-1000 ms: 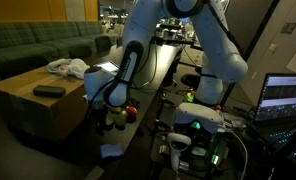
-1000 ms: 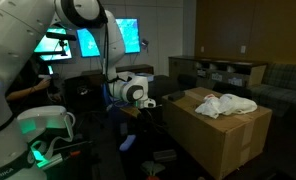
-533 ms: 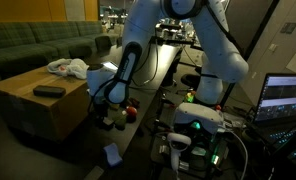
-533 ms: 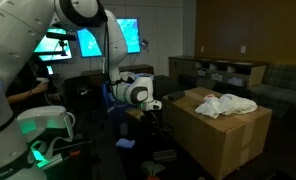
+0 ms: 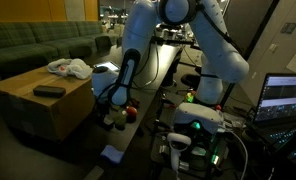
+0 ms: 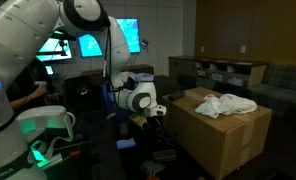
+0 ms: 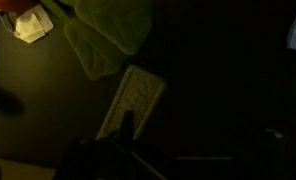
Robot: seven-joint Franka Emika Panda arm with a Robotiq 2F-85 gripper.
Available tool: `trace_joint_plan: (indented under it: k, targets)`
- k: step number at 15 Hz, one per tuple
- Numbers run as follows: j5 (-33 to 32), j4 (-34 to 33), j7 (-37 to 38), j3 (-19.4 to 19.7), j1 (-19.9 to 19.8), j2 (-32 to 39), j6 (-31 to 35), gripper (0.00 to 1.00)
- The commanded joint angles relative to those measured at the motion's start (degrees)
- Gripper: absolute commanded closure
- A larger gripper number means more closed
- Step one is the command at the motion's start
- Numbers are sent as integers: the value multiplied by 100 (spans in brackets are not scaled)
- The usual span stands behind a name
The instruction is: Switch between the objects on the box and on the table one by one
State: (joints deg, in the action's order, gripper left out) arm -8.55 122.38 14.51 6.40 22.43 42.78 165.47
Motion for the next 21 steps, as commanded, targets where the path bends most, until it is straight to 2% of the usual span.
trace_joint_plan:
  k: [1, 5, 14, 21]
  targets:
    - [58, -60, 203, 290, 117, 266, 519, 0]
    - [302, -72, 88, 274, -140, 459, 893, 0]
    - [735, -242, -155, -308, -827, 785, 1202, 0]
    - [829, -497, -195, -463, -1030, 1117, 1236, 0]
